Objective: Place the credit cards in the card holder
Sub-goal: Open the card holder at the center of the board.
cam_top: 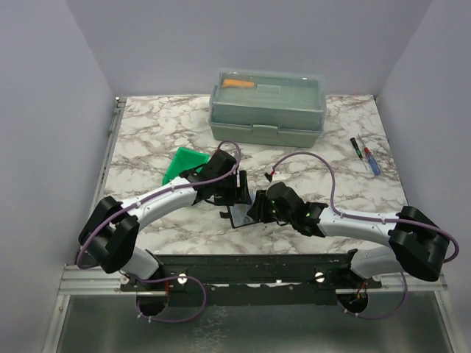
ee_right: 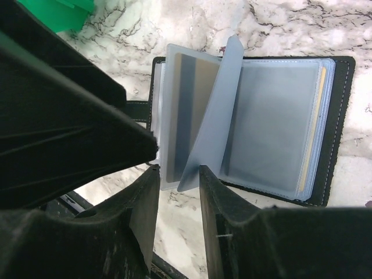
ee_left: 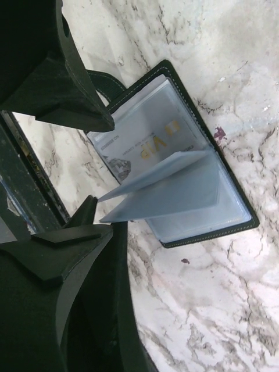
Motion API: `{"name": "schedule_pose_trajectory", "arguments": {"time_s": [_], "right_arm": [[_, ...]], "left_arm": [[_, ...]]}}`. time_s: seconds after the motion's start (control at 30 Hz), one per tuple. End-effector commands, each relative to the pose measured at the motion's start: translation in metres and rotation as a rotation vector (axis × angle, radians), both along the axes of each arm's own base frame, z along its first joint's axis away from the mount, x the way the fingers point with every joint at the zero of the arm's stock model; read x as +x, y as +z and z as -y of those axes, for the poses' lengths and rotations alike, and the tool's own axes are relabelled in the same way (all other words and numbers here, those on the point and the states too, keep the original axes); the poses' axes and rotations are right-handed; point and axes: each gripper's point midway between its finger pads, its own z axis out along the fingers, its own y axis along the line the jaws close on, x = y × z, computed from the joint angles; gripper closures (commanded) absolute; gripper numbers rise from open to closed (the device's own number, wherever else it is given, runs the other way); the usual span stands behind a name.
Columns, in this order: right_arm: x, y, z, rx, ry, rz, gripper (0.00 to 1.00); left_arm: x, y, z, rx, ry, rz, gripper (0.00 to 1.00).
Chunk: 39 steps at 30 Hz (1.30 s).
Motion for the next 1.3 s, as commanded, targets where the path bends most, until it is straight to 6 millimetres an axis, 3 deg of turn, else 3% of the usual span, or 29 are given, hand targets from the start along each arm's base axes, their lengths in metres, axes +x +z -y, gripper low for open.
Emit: {"name": "schedule_pose_trajectory", "arguments": {"time_s": [0.0, 0.33, 0.53, 0.6, 0.7, 0.8, 1.0, 1.1, 1.27], "right_arm": [[0.004, 0.005, -0.007, 0.014, 0.015, 0.012, 0.63], [0.004, 0.004, -0.006, 0.006, 0.014, 0.008, 0.63], [0.004, 0.004, -0.002, -0.020, 0.003, 0.002, 0.62], [0.005, 0.006, 0.002, -0.038, -0.010, 0.003, 0.57], [0.005, 0.002, 0.020, -0.110, -0.060, -0.005, 0.41], [0.010, -0.006, 0.044, -0.224, -0.147, -0.015, 0.34], [0.024, -0.012, 0.034, -0.309, -0.136, -0.016, 0.30], [0.034, -0.024, 0.051, -0.421, -0.228, -0.027, 0.29], [0.035, -0.057, 0.091, -0.598, -0.327, -0.084, 0.43]], "left_arm": [[0.018, -0.004, 0.001, 0.034, 0.032, 0.031, 0.30], [0.025, -0.020, -0.004, 0.088, 0.034, 0.033, 0.36], [0.022, -0.047, -0.016, 0.162, 0.017, 0.000, 0.35], [0.020, -0.057, -0.024, 0.194, 0.016, -0.016, 0.35], [0.014, -0.062, -0.035, 0.228, 0.027, -0.033, 0.39], [0.011, -0.061, -0.042, 0.237, 0.037, -0.022, 0.39], [0.009, -0.060, -0.044, 0.240, 0.033, -0.028, 0.38], [0.007, -0.053, -0.044, 0.228, 0.033, -0.019, 0.36], [0.007, -0.018, -0.043, 0.161, 0.026, 0.052, 0.30]]}}
